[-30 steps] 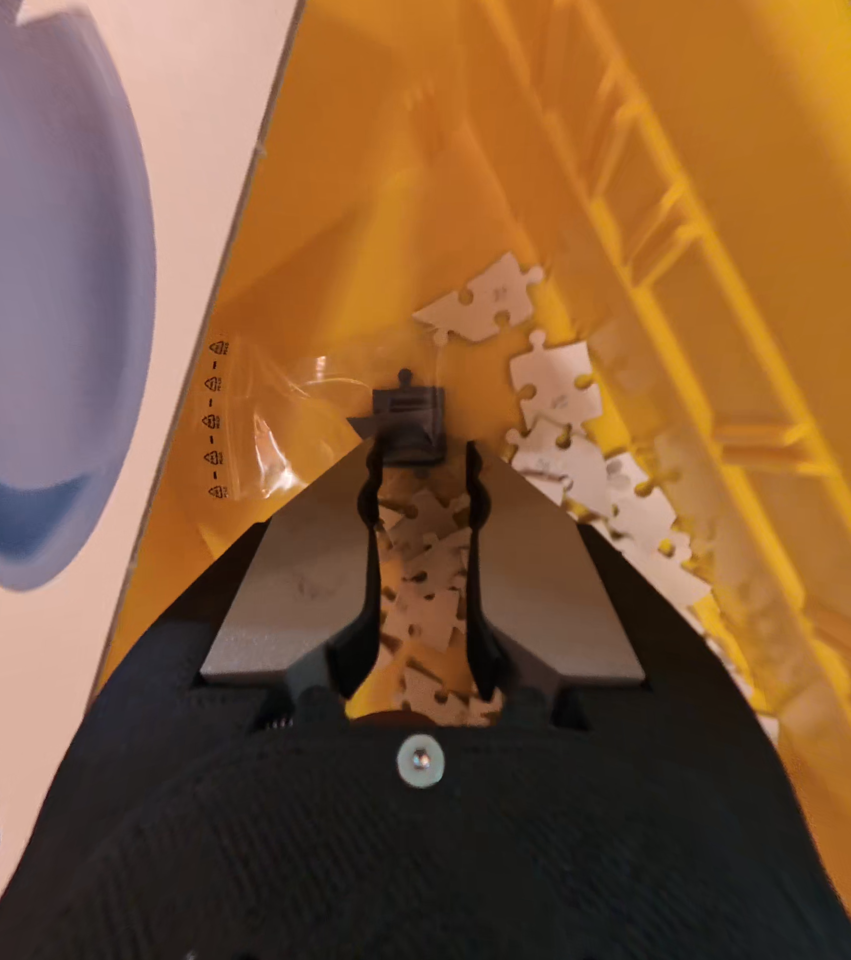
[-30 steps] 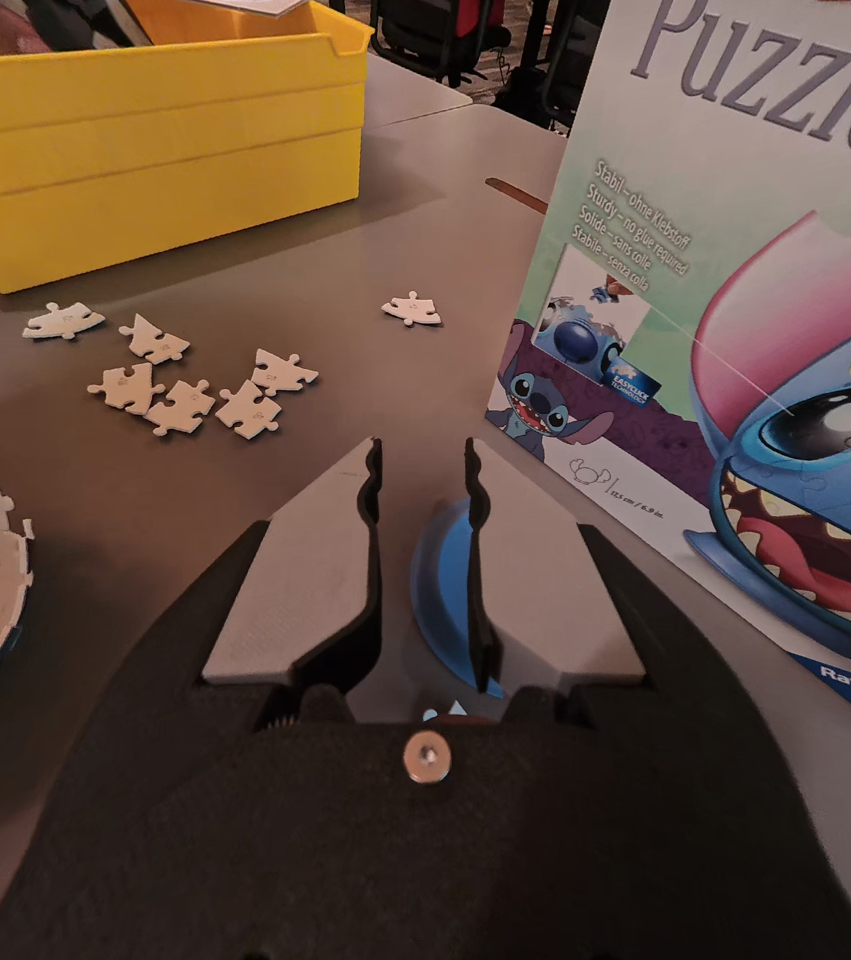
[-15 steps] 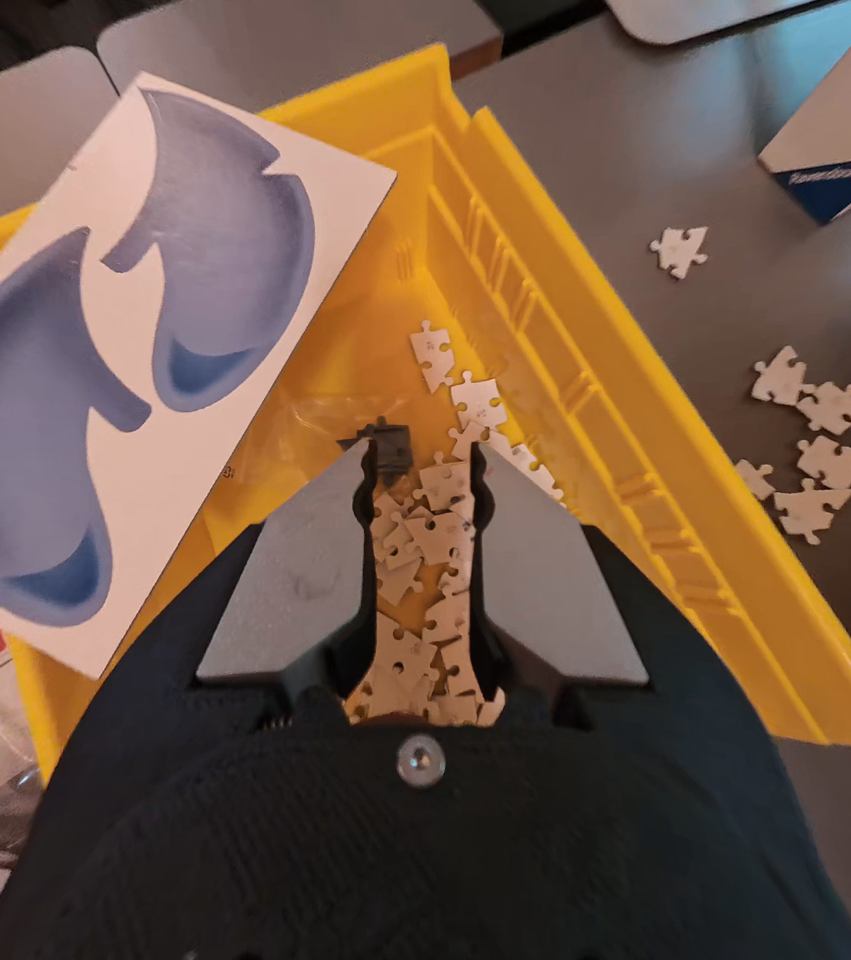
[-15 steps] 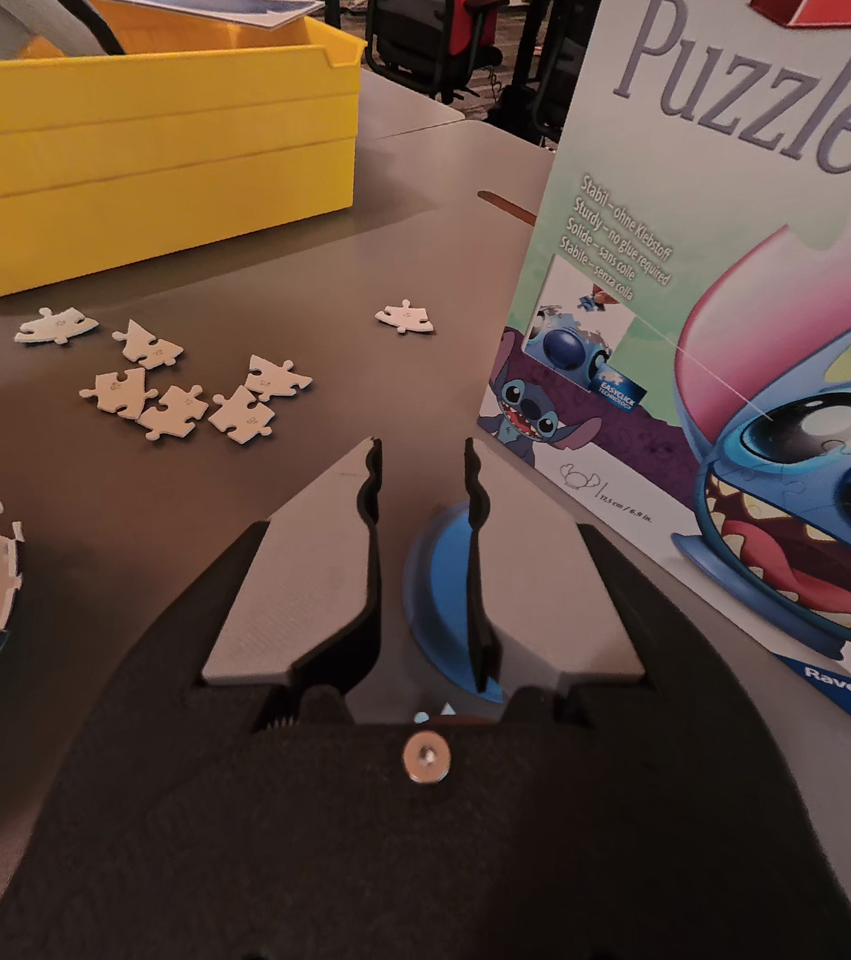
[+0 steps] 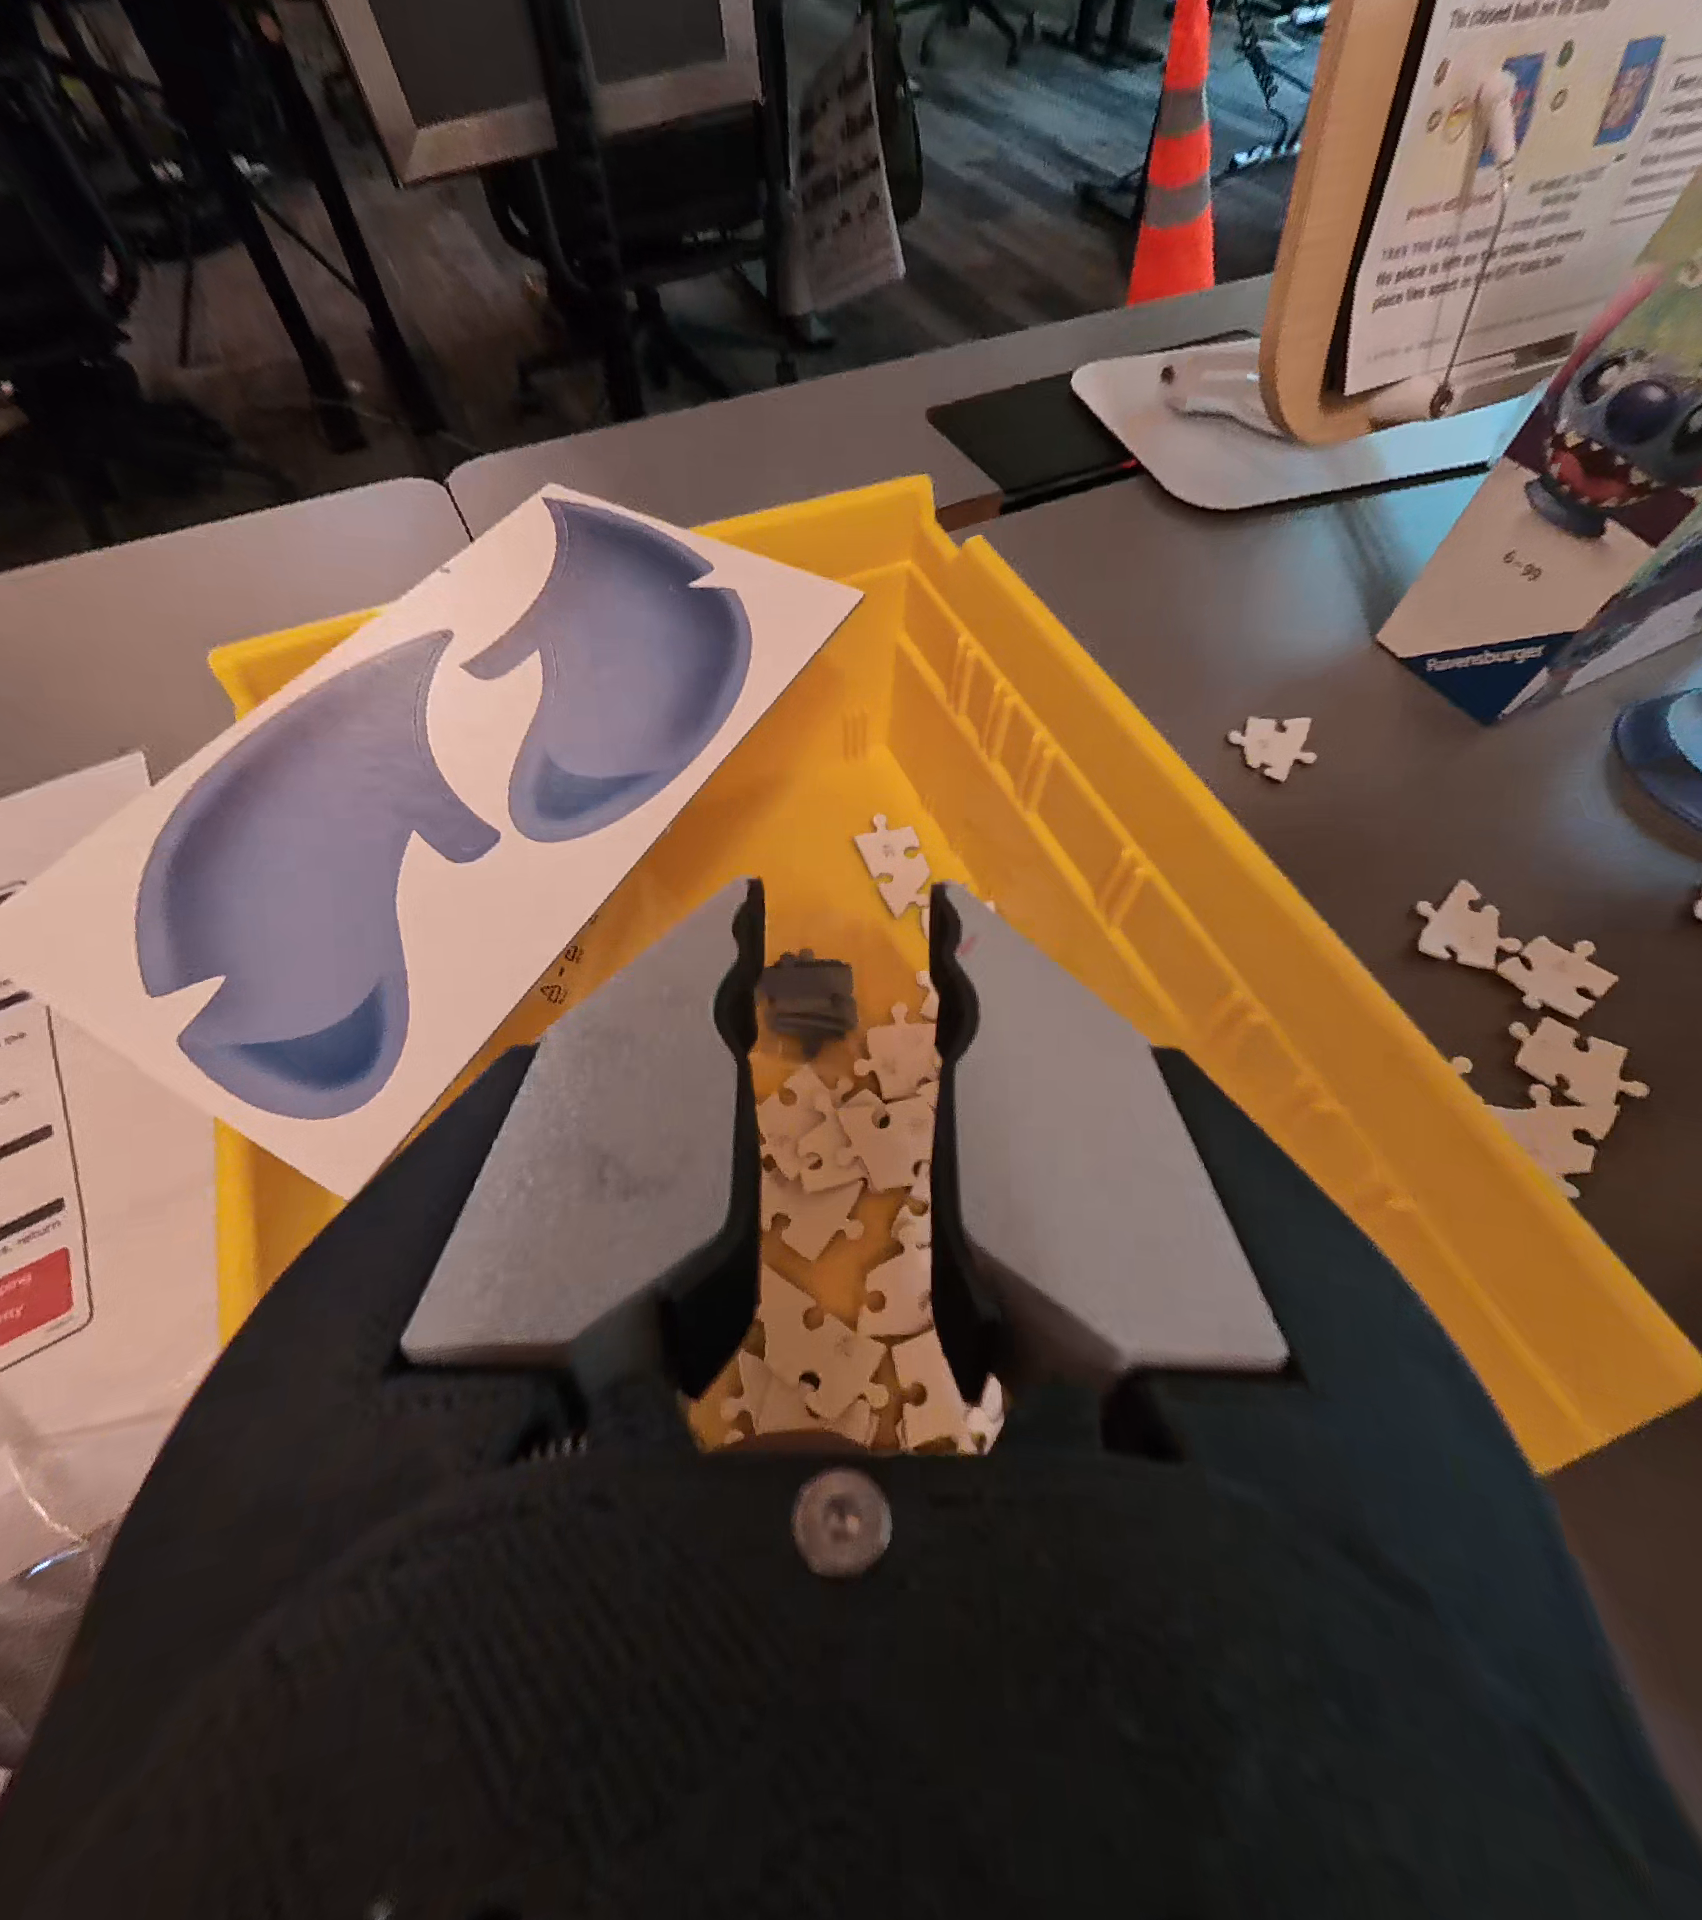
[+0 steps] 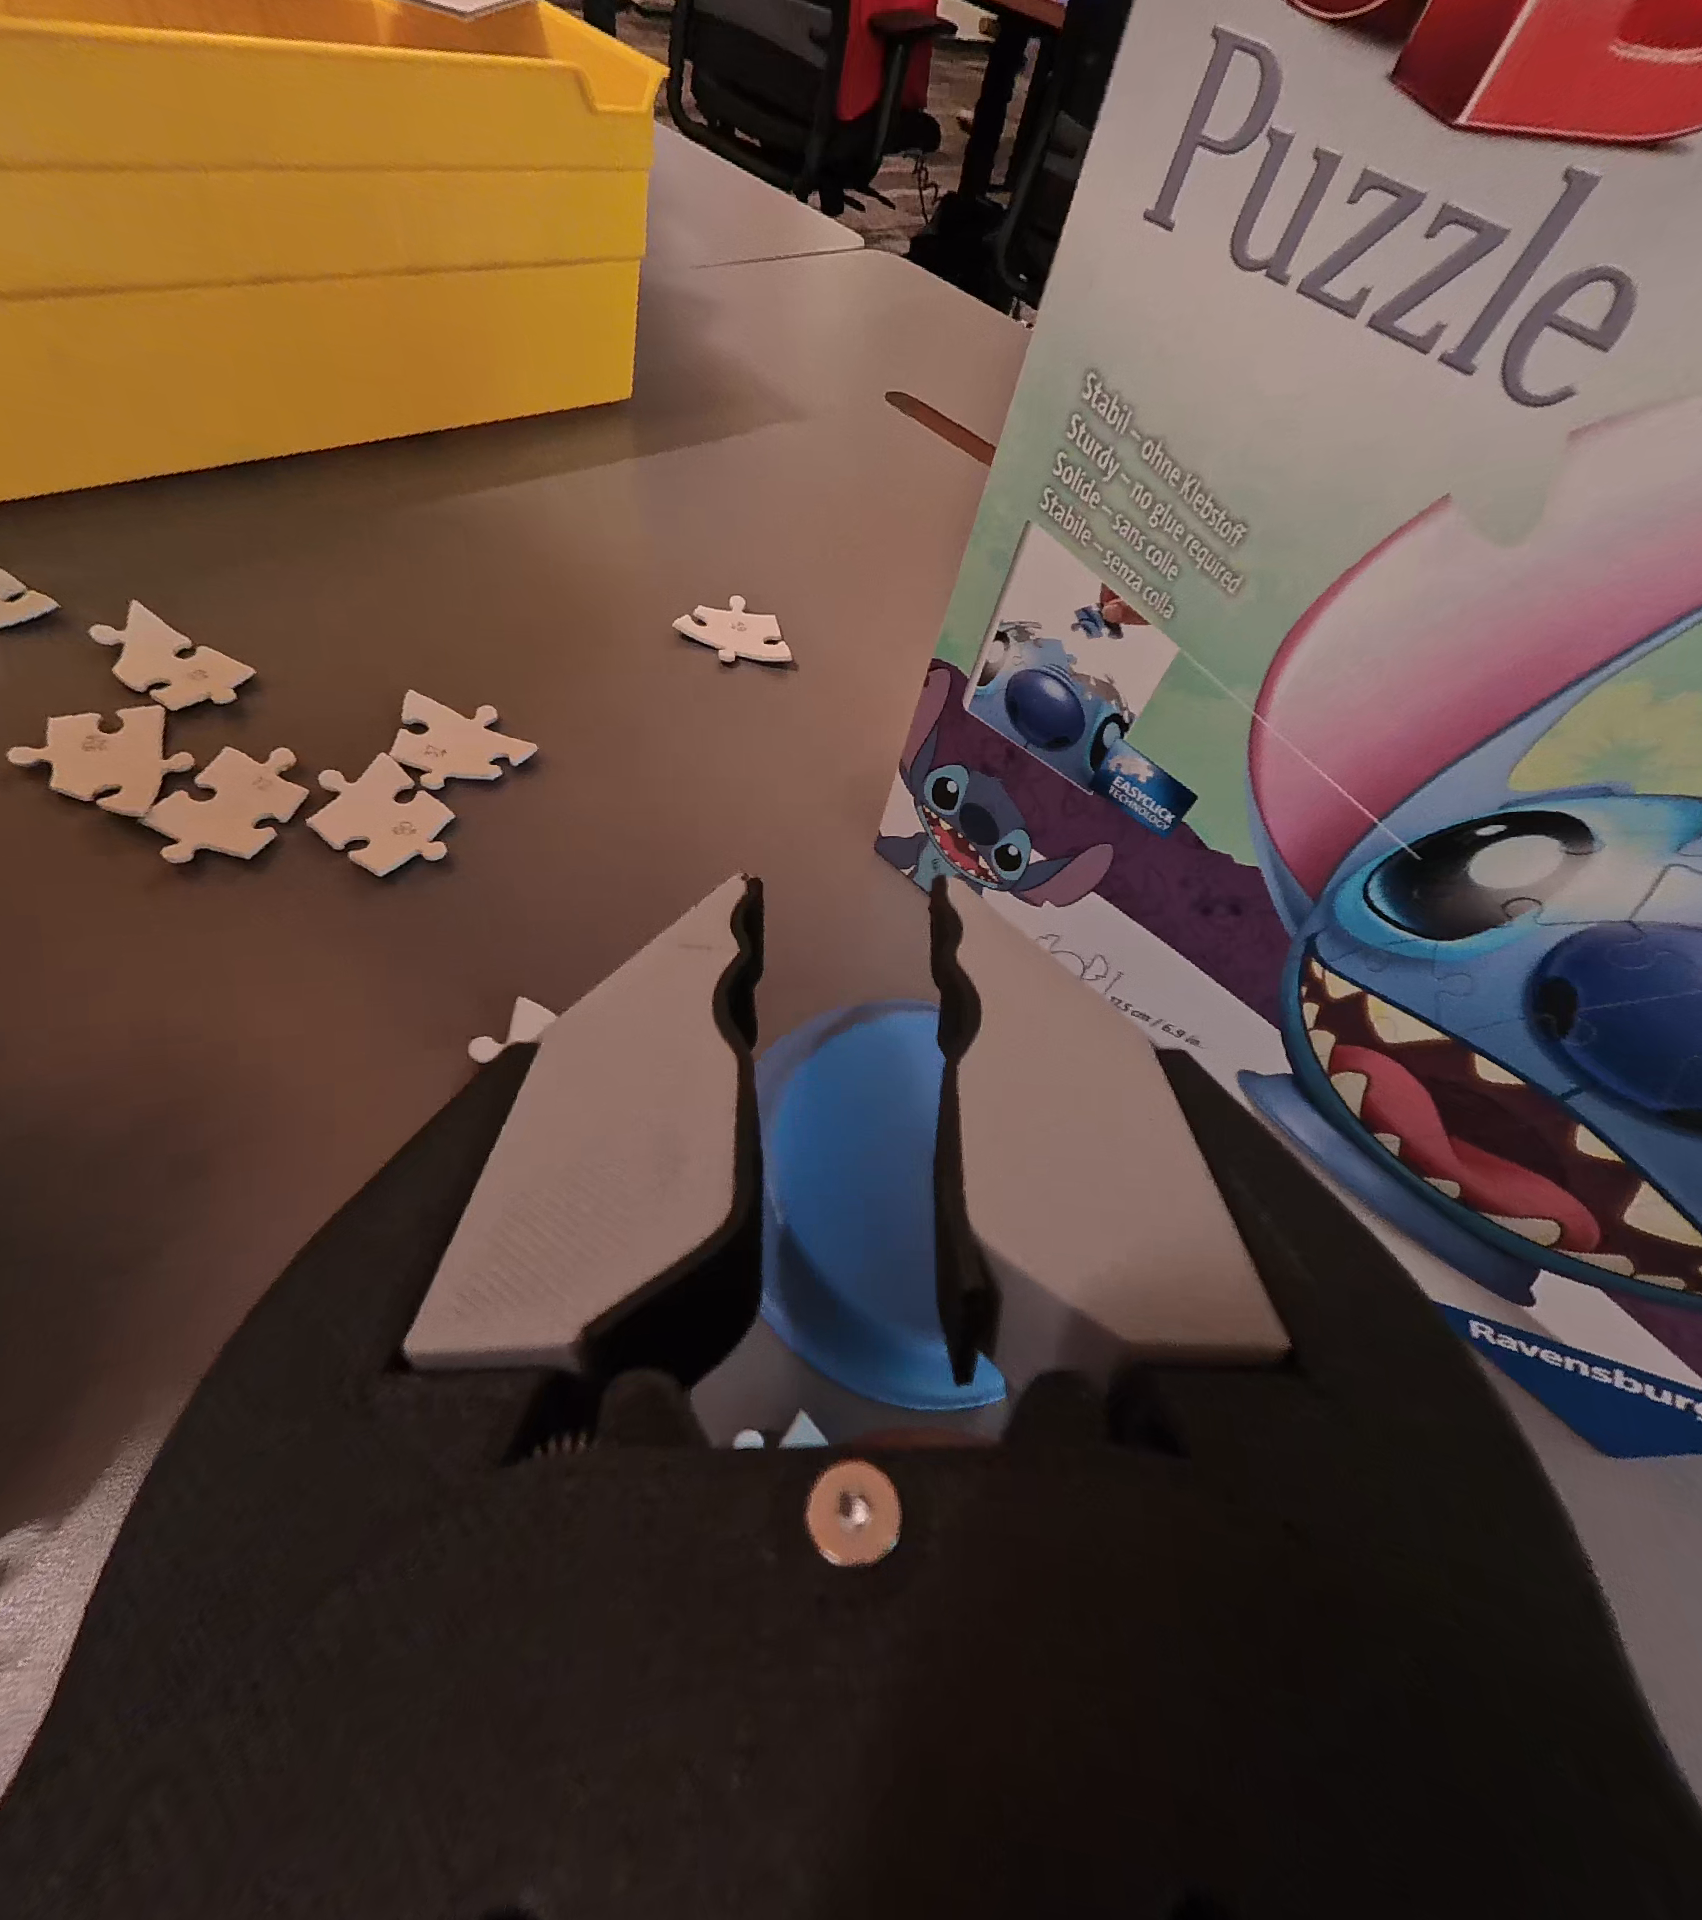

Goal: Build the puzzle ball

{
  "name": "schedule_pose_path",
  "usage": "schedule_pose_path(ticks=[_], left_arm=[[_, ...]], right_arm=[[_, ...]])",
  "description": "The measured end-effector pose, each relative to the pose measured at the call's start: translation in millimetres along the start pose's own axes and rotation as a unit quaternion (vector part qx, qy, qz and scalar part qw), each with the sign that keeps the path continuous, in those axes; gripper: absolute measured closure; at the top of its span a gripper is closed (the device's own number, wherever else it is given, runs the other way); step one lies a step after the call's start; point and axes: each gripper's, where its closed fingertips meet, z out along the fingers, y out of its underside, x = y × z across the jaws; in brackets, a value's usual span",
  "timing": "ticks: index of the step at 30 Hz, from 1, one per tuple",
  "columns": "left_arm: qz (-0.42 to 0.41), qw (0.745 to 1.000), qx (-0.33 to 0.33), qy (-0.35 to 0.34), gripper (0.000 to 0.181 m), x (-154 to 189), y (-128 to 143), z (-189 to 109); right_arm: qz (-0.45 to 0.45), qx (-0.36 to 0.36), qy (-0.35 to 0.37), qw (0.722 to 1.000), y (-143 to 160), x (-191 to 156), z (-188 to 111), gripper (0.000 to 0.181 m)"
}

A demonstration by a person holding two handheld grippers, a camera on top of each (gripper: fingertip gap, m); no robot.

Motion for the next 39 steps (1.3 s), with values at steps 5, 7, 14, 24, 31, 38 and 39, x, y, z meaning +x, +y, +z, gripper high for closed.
schedule_pose_path(ticks=[5, 7, 14, 24, 31, 38, 39], left_arm=[[0.031, 0.999, 0.020, -0.021, 0.150, -2.0, -4.6, -4.0], [0.038, 0.999, 0.007, -0.018, 0.149, -1.8, 0.4, -1.1], [0.022, 0.998, -0.034, -0.037, 0.152, -21.2, 11.4, -0.8], [-0.040, 0.971, 0.228, -0.052, 0.160, -49.6, -66.7, -79.4], [-0.031, 0.979, 0.194, -0.059, 0.163, -52.4, -54.2, -70.1], [-0.045, 0.986, 0.157, -0.034, 0.162, -48.2, -42.2, -55.0], [-0.044, 0.987, 0.153, -0.033, 0.162, -47.8, -41.0, -53.6]], right_arm=[[0.011, -0.002, -0.003, 1.000, 1.7, 3.2, 0.8, 0.152], [0.013, -0.005, -0.005, 1.000, 2.4, 3.1, 1.5, 0.151], [0.001, -0.013, -0.007, 1.000, 4.1, 0.2, 3.2, 0.151], [0.009, -0.022, -0.009, 1.000, 6.7, 1.2, 4.9, 0.151], [0.016, -0.024, -0.010, 1.000, 7.6, 2.6, 5.5, 0.151], [0.015, -0.025, -0.009, 1.000, 7.7, 2.5, 5.7, 0.151], [0.015, -0.025, -0.009, 1.000, 7.7, 2.5, 5.7, 0.151]])
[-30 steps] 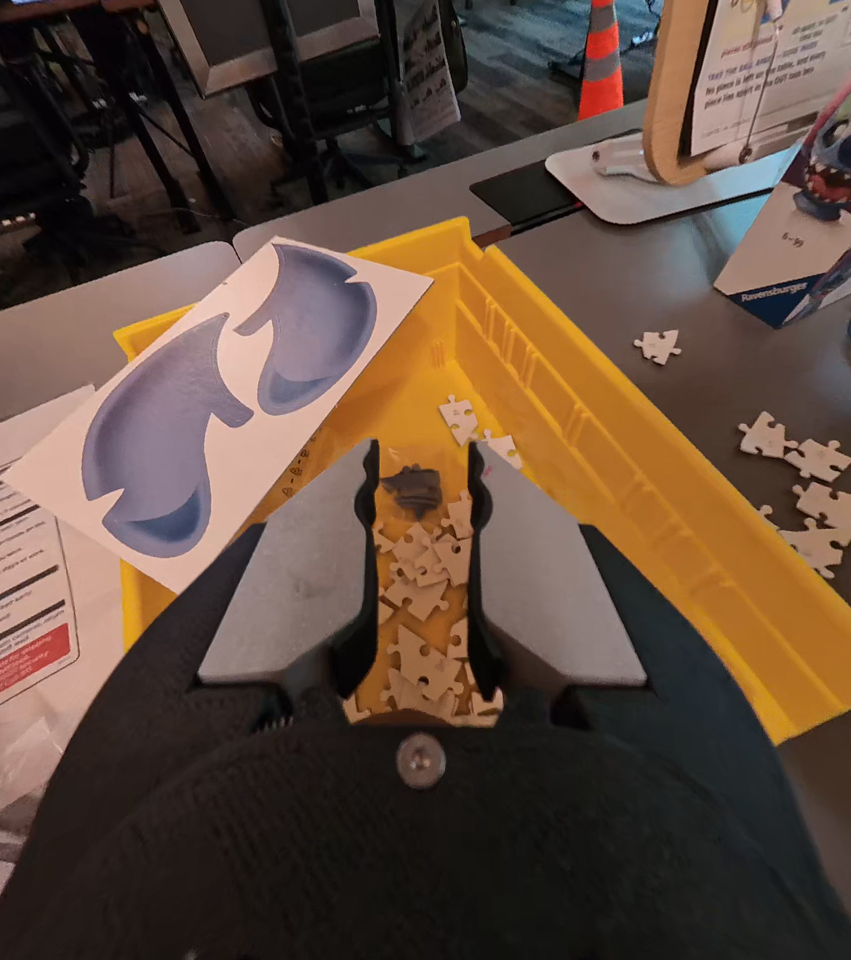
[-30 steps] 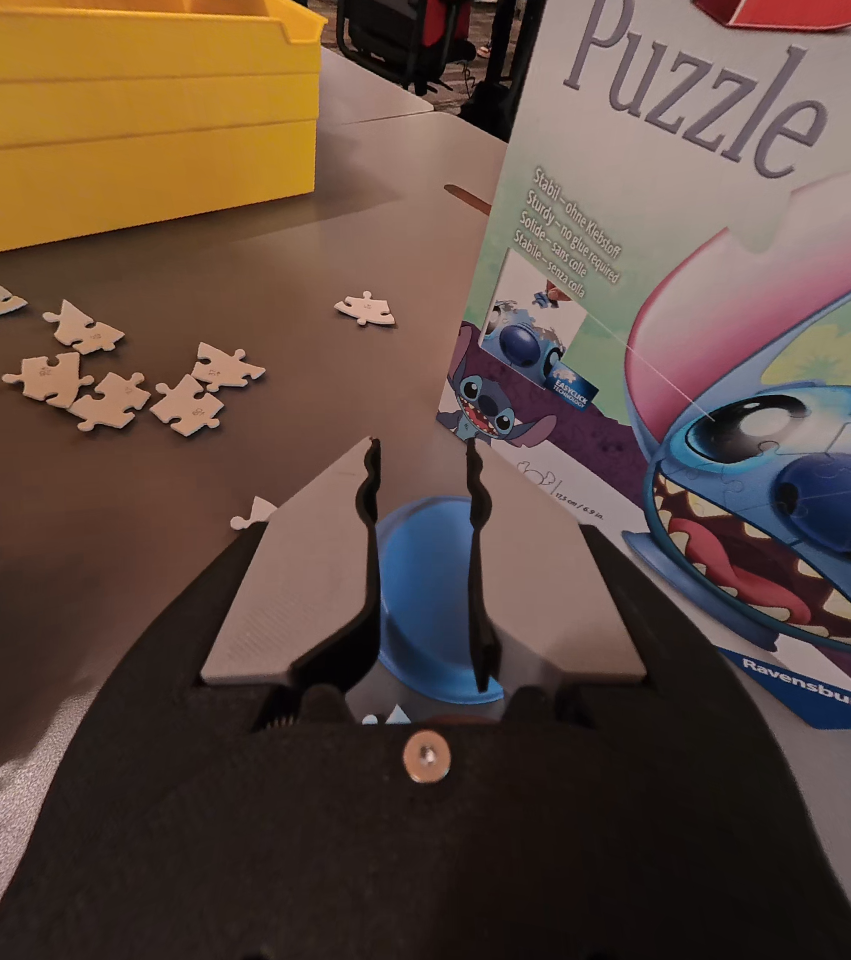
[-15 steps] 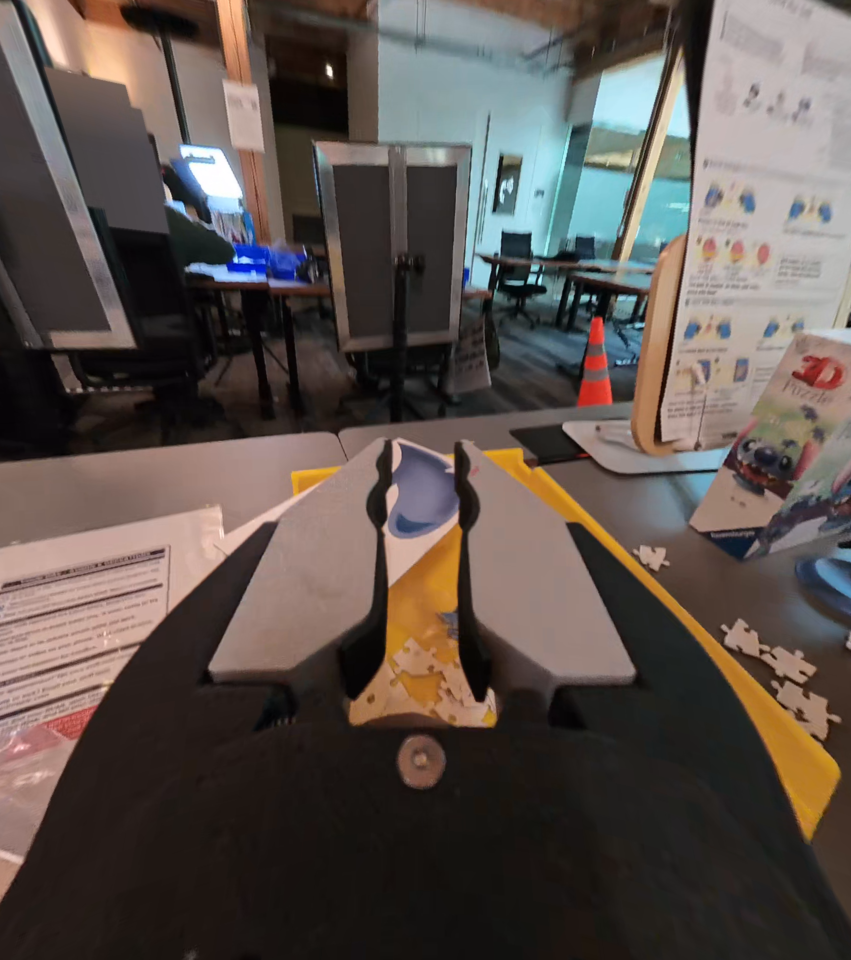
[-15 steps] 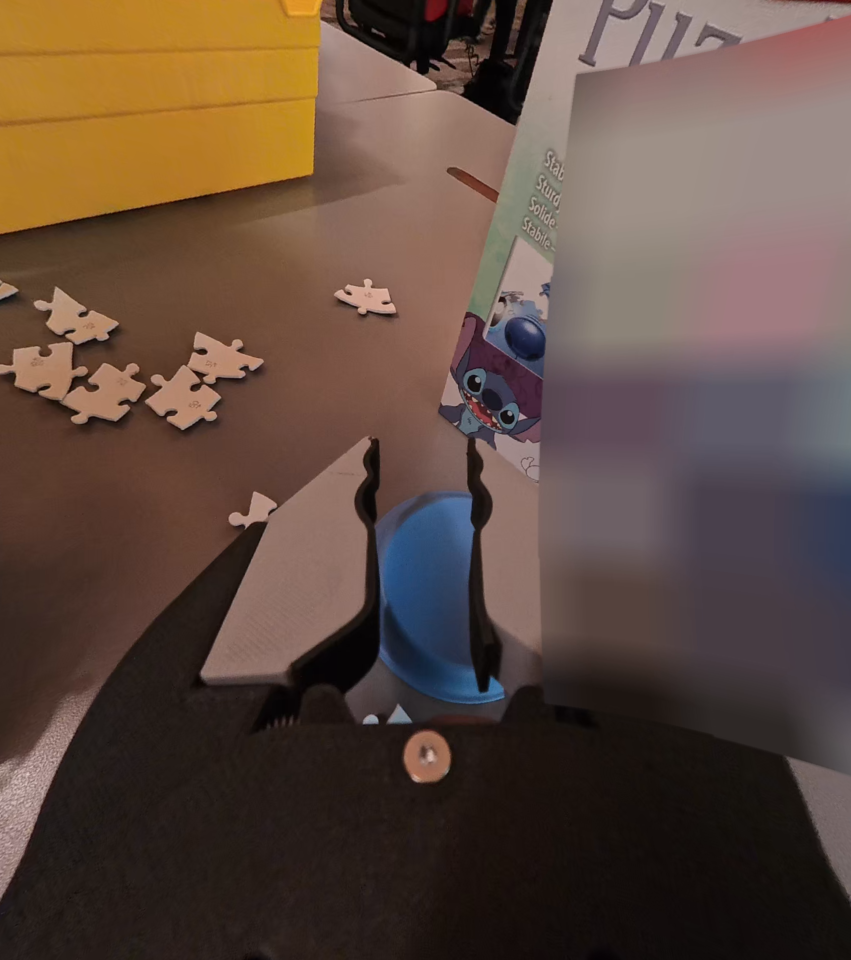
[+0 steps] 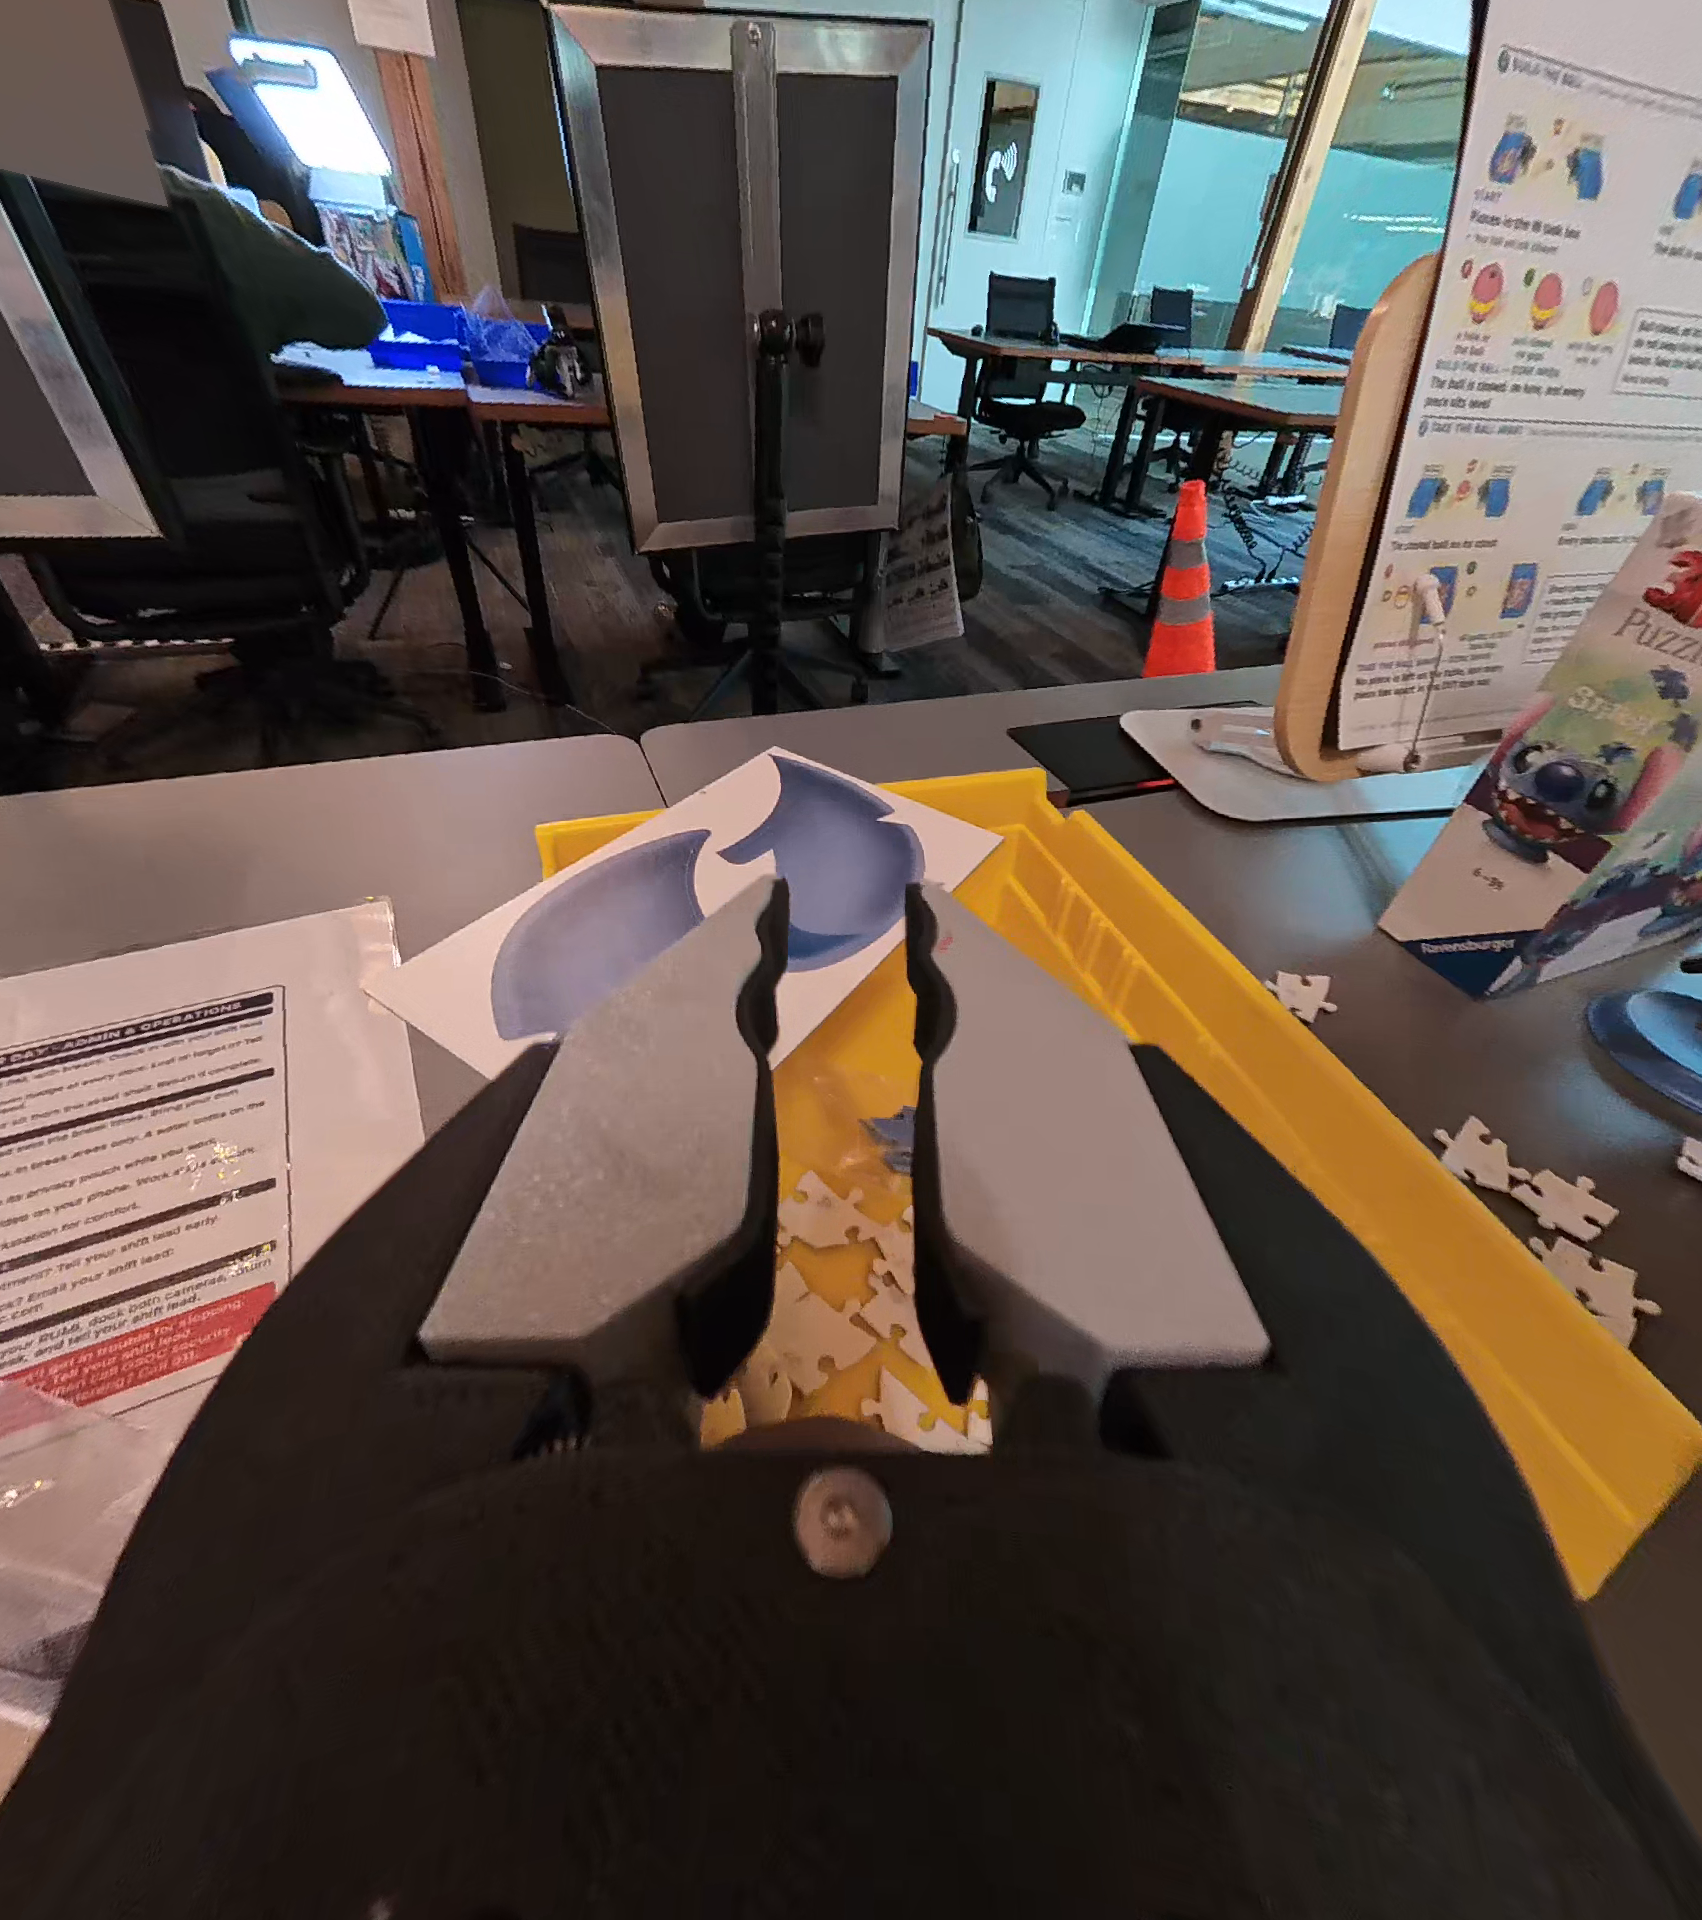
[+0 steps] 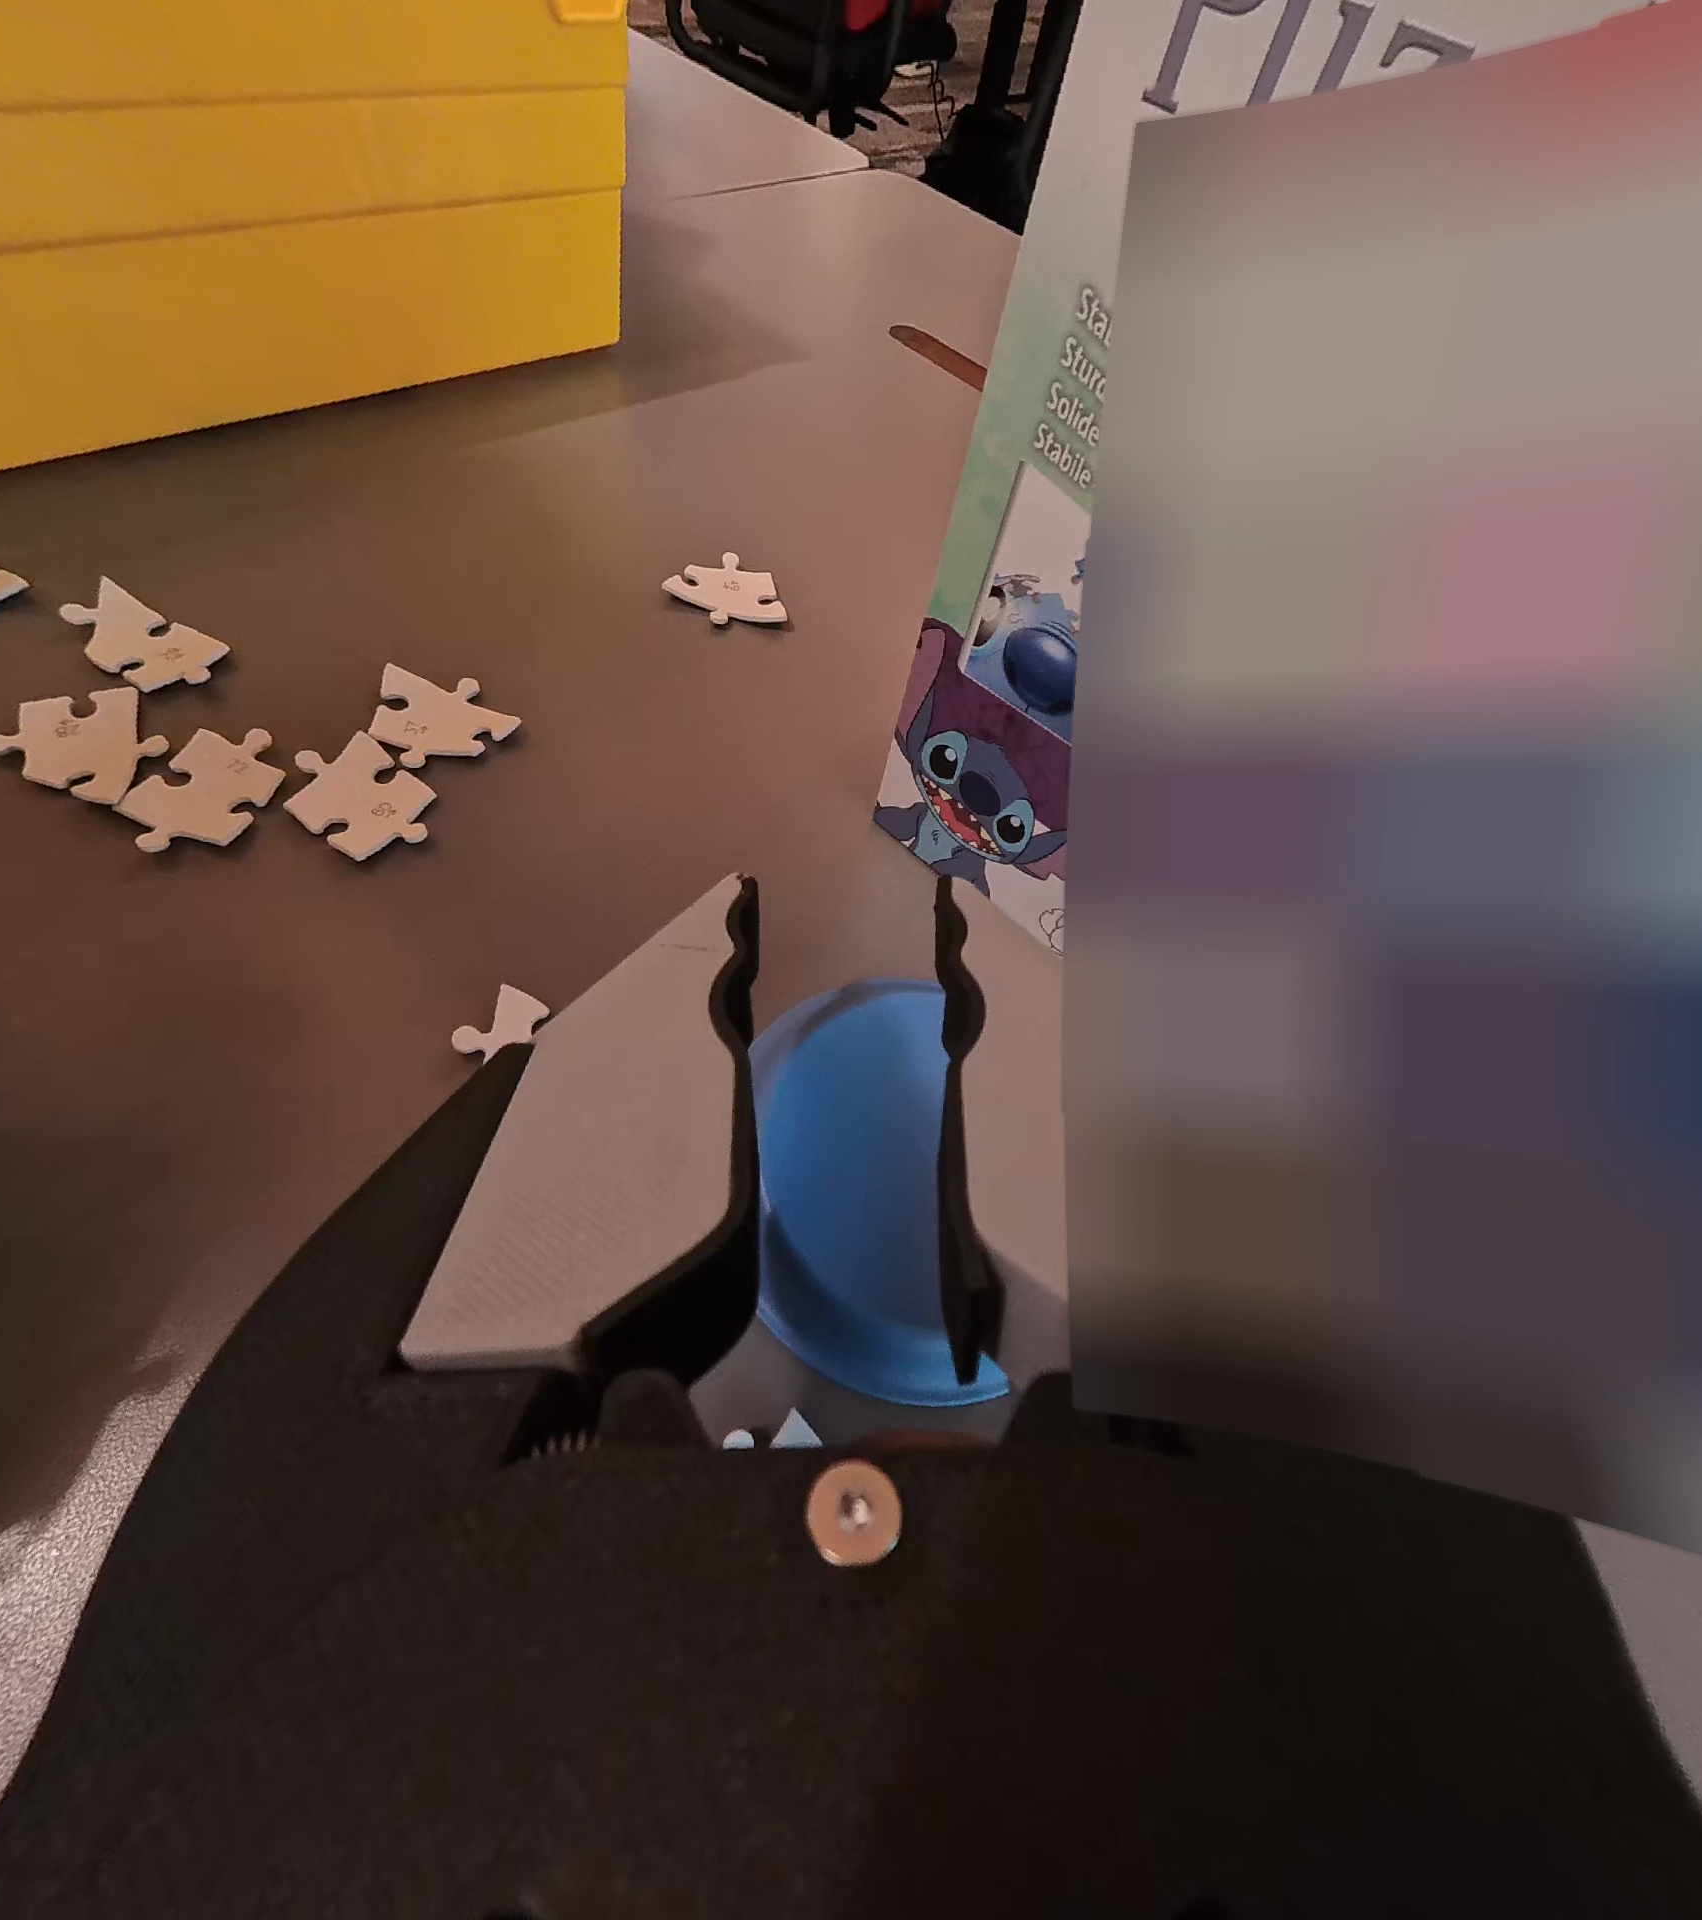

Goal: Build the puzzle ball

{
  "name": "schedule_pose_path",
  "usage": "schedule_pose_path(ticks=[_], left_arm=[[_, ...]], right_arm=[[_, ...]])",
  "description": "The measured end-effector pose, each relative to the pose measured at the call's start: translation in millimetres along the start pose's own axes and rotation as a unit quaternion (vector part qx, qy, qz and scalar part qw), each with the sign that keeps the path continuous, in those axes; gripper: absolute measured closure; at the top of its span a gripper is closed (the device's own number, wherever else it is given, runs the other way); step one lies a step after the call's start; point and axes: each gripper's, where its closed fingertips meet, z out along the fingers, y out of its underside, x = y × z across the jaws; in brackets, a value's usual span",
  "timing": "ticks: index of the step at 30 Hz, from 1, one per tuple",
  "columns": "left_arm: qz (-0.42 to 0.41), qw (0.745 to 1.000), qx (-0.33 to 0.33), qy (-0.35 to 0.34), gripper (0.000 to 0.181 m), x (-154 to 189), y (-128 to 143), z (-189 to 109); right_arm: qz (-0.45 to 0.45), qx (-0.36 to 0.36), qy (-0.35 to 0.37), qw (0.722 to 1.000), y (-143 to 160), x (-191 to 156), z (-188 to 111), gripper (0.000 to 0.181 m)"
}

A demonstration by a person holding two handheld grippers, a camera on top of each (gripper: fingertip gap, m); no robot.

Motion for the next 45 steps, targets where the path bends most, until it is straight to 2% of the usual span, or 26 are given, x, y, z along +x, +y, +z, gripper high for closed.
schedule_pose_path(ticks=[12, 27, 45], left_arm=[[0.014, 0.999, -0.048, -0.001, 0.162, 3.4, 17.5, 7.5], [0.015, 0.999, -0.037, -0.005, 0.162, 2.2, 12.4, 3.9], [-0.059, 0.998, -0.018, 0.026, 0.161, -10.9, 2.7, -7.5]], right_arm=[[-0.005, -0.002, 0.000, 1.000, 0.5, -1.1, 0.5, 0.151], [-0.009, -0.006, -0.001, 1.000, 1.7, -1.9, 1.4, 0.151], [-0.018, -0.003, -0.022, 1.000, 1.9, -2.5, 1.7, 0.145]])
